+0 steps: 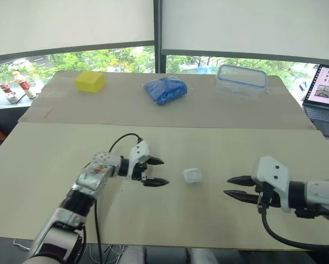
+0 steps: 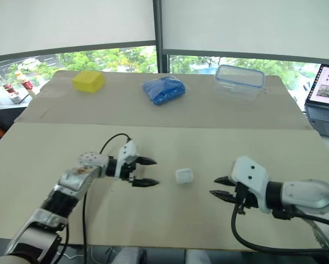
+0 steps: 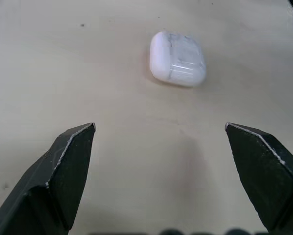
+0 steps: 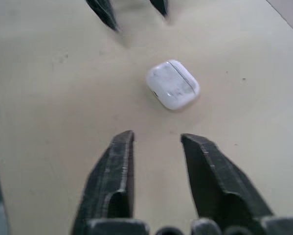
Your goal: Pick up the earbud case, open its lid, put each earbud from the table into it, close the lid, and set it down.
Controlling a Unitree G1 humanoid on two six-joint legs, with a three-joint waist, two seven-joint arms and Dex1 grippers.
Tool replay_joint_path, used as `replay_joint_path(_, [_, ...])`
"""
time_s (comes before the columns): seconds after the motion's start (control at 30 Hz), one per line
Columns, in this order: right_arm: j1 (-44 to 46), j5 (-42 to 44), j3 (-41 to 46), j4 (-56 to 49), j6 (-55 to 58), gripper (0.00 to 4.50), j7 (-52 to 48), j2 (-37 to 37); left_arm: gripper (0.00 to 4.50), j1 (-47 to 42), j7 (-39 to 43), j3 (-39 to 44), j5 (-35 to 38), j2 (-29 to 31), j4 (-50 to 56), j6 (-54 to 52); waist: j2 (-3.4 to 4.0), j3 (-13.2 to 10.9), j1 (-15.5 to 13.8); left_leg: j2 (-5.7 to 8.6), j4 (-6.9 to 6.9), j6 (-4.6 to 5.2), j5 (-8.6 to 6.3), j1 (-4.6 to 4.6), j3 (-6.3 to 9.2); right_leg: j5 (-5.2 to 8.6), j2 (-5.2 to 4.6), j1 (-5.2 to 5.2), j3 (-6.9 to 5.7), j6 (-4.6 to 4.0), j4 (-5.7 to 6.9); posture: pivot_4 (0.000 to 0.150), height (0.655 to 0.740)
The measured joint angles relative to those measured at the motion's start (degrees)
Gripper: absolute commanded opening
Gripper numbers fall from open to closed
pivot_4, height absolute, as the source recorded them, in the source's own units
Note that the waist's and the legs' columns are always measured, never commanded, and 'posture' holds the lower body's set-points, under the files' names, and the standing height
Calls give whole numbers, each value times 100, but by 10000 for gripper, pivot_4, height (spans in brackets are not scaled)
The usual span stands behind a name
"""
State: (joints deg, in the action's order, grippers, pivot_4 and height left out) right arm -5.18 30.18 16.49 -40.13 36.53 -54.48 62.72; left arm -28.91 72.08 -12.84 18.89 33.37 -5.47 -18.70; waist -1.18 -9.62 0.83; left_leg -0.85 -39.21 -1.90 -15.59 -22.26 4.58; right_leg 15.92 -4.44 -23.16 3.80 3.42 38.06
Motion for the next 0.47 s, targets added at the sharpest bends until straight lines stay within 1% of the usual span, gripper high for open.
replay_joint_path(0.07, [121, -81, 23, 205, -197, 36277, -289, 220, 45000, 253, 167, 316, 267, 337, 619, -55, 0, 0, -14, -1, 0, 0, 0, 1, 0, 0, -1, 3, -2, 0, -2, 1500, 6909])
replay_joint_path(0.13, [242, -132, 19, 394, -344, 43417, -514, 351, 45000, 501, 195, 520, 370, 576, 1079, -67, 0, 0, -12, -1, 0, 0, 0, 5, 0, 0, -1, 7, -2, 1, -3, 1500, 6909])
replay_joint_path(0.17, [304, -188, 0, 512, -435, 44725, -624, 399, 45000, 722, 149, 589, 361, 731, 1392, -64, 0, 0, -5, -2, 0, 0, 0, 6, 0, 0, -1, 8, -1, 0, -3, 1500, 6909])
replay_joint_path(0.27, [430, -244, -71, 726, -618, 44725, -840, 401, 45000, 1204, -124, 659, 261, 921, 1926, -63, 0, -1, -2, -3, 1, 1, 0, 5, 0, 0, 0, 5, -1, 0, -2, 1500, 6909])
replay_joint_path(0.37, [575, -245, -234, 760, -653, 44725, -939, 396, 45000, 1426, -299, 748, 280, 966, 2220, -96, 0, -1, -9, -3, 0, 1, 0, 5, 0, 0, 0, 6, -2, 0, 0, 1500, 6909])
replay_joint_path(0.47, [868, -207, -415, 758, -639, 44725, -920, 354, 45000, 1446, -438, 825, 320, 989, 2359, -160, 0, -1, -1, -3, 0, 1, -1, 5, 0, 0, 1, 5, -2, 0, 0, 1500, 6909])
